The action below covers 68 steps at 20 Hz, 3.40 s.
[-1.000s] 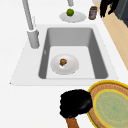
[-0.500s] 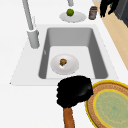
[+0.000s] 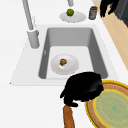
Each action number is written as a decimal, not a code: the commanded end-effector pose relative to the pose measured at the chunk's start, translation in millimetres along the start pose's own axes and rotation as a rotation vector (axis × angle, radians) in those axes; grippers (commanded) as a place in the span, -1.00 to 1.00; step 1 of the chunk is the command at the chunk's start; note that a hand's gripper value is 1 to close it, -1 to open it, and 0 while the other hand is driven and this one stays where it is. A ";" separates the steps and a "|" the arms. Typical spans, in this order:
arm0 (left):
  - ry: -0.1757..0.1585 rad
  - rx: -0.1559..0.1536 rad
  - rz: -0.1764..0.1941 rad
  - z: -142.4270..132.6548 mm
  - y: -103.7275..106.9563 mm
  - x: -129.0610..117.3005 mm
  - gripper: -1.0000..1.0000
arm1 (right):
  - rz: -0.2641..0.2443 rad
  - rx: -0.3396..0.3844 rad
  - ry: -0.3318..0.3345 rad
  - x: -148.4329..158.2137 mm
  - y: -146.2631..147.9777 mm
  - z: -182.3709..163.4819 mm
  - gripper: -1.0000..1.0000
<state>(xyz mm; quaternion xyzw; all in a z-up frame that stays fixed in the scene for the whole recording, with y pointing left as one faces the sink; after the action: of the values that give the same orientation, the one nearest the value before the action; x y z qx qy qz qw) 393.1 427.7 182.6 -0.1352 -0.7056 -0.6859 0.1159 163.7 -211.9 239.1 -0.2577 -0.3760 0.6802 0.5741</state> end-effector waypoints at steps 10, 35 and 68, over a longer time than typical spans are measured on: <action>-0.014 0.024 0.092 78.9 -28.2 24.5 -1.00 | 0.000 0.000 0.000 0.0 0.0 0.0 0.00; -0.034 0.052 0.239 116.5 -59.7 -76.3 1.00 | 0.000 0.000 0.000 0.0 0.0 0.0 0.00; -0.010 0.060 0.105 -27.6 72.8 -23.8 1.00 | 0.000 0.000 0.000 0.0 0.0 0.0 0.00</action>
<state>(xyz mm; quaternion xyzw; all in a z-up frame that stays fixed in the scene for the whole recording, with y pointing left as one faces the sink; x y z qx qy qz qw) 440.2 421.0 238.1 -0.1677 -0.7267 -0.6504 0.1442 163.7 -211.9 239.1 -0.2577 -0.3760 0.6802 0.5741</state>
